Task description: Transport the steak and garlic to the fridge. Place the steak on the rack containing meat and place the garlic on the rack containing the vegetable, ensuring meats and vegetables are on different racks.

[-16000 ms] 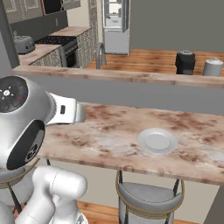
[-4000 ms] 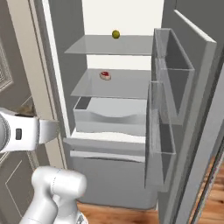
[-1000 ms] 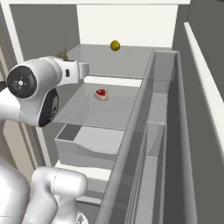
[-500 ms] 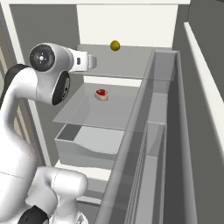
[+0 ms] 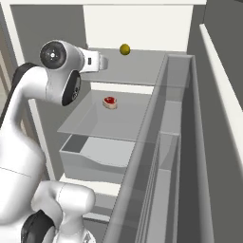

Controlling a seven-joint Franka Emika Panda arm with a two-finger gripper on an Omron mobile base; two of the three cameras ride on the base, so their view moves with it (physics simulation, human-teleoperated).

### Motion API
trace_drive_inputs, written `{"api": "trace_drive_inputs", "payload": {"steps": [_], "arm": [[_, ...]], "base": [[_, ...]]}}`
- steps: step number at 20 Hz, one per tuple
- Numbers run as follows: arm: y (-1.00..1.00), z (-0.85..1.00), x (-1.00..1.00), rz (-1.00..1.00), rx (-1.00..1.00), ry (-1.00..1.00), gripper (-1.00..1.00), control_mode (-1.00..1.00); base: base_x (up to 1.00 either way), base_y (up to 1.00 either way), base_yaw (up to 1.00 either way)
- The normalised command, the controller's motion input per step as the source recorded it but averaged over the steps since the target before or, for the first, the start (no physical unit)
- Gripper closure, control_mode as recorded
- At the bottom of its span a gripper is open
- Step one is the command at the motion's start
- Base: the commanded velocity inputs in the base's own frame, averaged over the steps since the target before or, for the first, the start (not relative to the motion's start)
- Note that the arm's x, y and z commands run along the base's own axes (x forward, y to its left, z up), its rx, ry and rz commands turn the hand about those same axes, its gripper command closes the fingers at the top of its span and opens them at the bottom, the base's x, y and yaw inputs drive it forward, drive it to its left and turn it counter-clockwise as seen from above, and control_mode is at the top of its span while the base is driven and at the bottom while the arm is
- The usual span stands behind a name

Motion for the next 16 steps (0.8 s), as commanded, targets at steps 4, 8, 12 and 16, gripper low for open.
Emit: {"api": "trace_drive_inputs", "payload": {"steps": [4,8,12,16], "arm": [[-0.08,-0.32,0.83,0.0,0.01,0.04,1.0,-1.0],[-0.08,-0.29,0.72,0.02,0.0,0.01,1.0,-1.0],[-0.08,-0.26,0.6,0.01,0.0,0.0,1.0,-1.0],[-0.04,-0.28,0.64,0.01,0.0,0.0,1.0,-1.0]], "base": [[0.0,0.0,0.0],[0.0,0.0,0.0],[0.0,0.0,0.0],[0.0,0.0,0.0]]}}
